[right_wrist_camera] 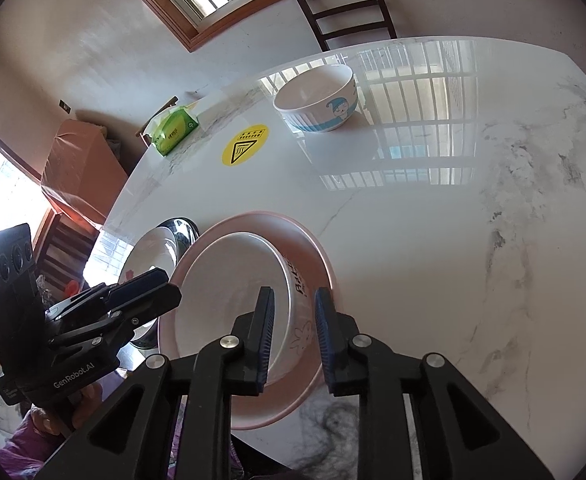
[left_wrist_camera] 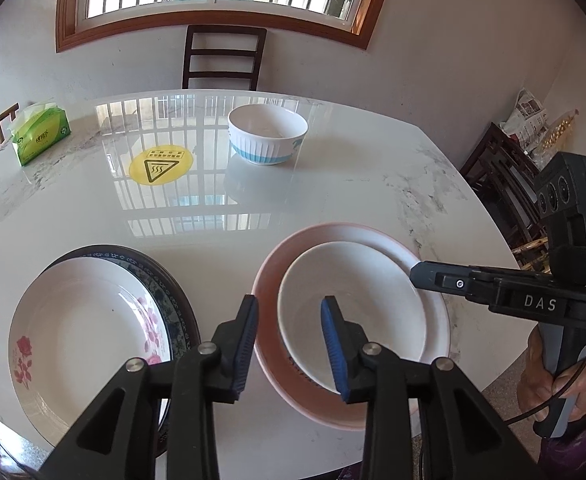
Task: Organize plates and bowls
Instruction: 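Lower the Rabbit bowl into the pink bowl and open both grippers, then move to the blue-striped Dog bowl and grasp its rim with both grippers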
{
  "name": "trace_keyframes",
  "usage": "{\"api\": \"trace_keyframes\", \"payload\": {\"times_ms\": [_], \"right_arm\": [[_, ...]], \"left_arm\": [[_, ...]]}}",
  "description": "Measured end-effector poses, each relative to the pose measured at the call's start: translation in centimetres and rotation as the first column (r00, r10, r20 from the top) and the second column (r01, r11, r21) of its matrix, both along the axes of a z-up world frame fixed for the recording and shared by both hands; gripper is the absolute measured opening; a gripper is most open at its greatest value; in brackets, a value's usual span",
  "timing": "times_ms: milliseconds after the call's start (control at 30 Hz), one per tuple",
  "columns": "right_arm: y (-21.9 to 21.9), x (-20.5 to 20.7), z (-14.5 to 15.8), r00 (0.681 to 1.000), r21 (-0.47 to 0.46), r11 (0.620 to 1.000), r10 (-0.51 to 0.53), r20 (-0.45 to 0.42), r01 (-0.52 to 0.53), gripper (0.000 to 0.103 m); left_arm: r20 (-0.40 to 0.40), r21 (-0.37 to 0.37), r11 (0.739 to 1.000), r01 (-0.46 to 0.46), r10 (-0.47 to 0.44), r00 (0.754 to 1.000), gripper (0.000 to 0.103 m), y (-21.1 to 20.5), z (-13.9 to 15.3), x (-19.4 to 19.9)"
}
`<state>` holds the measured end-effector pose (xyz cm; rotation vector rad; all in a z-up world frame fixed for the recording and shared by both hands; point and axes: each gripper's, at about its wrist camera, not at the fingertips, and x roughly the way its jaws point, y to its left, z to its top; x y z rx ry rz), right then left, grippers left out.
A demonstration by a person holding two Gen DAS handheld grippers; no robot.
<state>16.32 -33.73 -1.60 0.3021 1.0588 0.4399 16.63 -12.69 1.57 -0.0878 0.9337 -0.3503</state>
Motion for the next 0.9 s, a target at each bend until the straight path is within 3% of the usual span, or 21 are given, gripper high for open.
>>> {"api": "trace_keyframes", "payload": {"times_ms": [267,333,533,600,633,700,733,833,900], "right_arm": [[-1.4,0.0,0.4,0.998,0.061,0.998,-0.034,0.057,0.030,0.024],[-1.9,0.1,0.6,0.995,0.048,0.998,-0.052,0.089,0.048,0.034],[-4.3,0.7,0.1,0.966,0.045,0.995,-0.094,0.240,0.085,0.040],[-4.8,1.3,-0.2,0.947,0.019,0.994,-0.106,0.304,0.105,0.044],[-5.0,1.6,-0.3,0.937,0.007,0.992,-0.121,0.328,0.125,0.049],[-5.6,2.6,-0.4,0.914,-0.005,0.987,-0.147,0.378,0.161,0.061],[-5.7,3.0,-0.4,0.898,-0.039,0.982,-0.150,0.414,0.183,0.072],[-5.0,4.1,-0.2,0.829,-0.229,0.931,-0.120,0.546,0.286,0.079],[-5.0,4.8,-0.5,0.789,-0.262,0.902,-0.126,0.601,0.344,0.087]], "left_arm": [[0.048,0.032,0.999,0.005,-0.007,0.999,0.033,0.4,1.1,-0.1],[0.056,0.029,1.000,0.007,-0.009,0.998,0.033,0.6,1.2,0.0],[0.044,-0.019,1.000,0.002,-0.002,0.999,0.033,2.1,1.2,1.4],[0.020,-0.061,0.998,-0.008,0.009,1.000,0.036,2.8,1.0,2.4],[0.016,-0.065,0.998,-0.008,0.009,1.000,0.050,3.0,1.0,3.0],[0.018,-0.026,0.999,-0.044,0.044,0.999,0.069,3.5,1.1,4.1],[0.038,-0.013,0.996,-0.087,0.087,0.995,0.069,4.0,1.2,4.4],[0.086,-0.054,0.989,-0.136,0.140,0.986,0.075,5.5,1.9,5.5],[0.092,-0.091,0.985,-0.150,0.158,0.983,0.075,6.5,2.1,6.2]]}}
